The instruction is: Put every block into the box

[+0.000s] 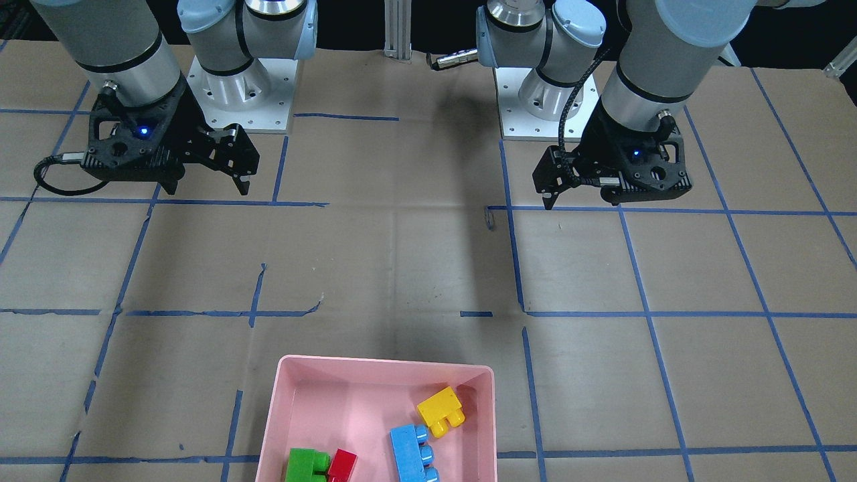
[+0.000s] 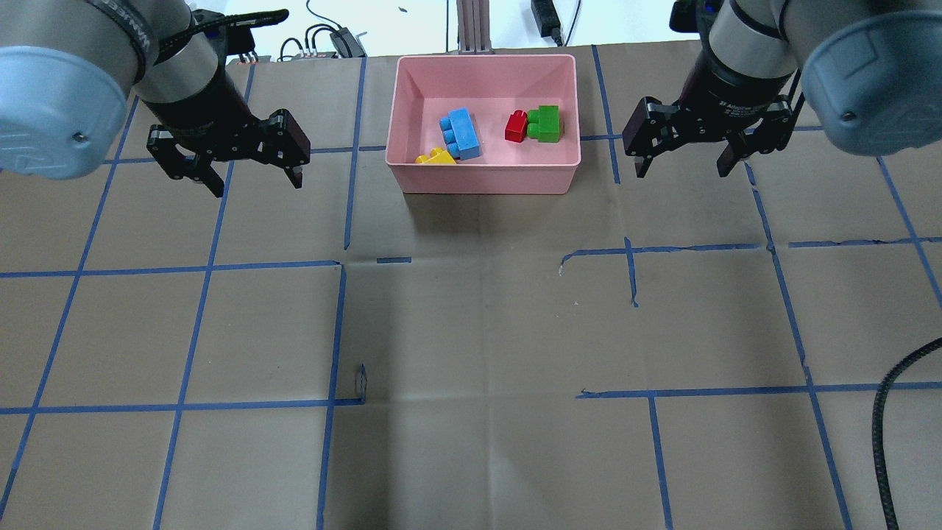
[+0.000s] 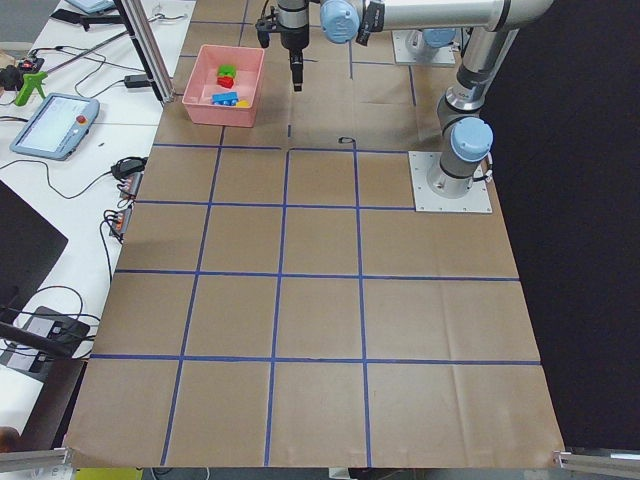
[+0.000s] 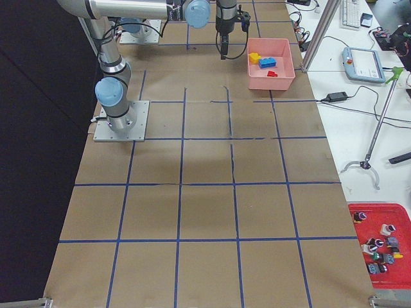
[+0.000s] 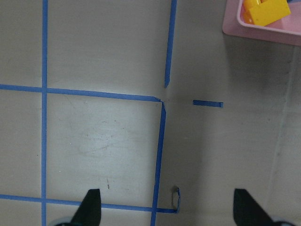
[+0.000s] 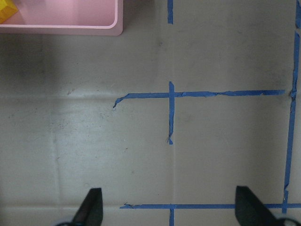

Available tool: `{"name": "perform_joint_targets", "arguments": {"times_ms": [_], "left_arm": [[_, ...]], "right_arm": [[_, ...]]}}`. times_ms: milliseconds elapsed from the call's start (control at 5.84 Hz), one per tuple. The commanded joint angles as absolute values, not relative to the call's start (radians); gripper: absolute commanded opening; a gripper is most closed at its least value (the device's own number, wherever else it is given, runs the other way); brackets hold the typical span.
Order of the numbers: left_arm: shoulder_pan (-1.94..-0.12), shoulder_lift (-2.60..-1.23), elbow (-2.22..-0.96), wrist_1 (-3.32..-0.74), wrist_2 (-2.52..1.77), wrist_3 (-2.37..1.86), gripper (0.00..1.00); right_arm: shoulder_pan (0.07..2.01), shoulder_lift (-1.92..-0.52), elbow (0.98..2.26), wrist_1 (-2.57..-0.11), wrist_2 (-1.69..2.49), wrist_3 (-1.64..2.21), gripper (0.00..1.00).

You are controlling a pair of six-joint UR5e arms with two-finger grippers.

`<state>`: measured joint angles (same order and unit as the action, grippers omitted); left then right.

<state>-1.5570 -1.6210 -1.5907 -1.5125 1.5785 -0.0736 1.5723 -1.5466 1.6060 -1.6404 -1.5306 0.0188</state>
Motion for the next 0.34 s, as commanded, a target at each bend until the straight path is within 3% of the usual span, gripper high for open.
{"name": "perform_joint_targets", "arguments": {"times_ms": [0,171], "left_arm": [[-1.557,-1.620,-1.591,-1.513,1.578,-0.075,1.00],[-1.557,-1.621,-1.592,-1.513,1.578,-0.078,1.00]], "right_arm": [[1.572,-1.540,1.600,-1.641,-1.529,0.018,1.00],[1.572,-1.539,1.603,-1.643,-1.529,0.018,1.00]]}}
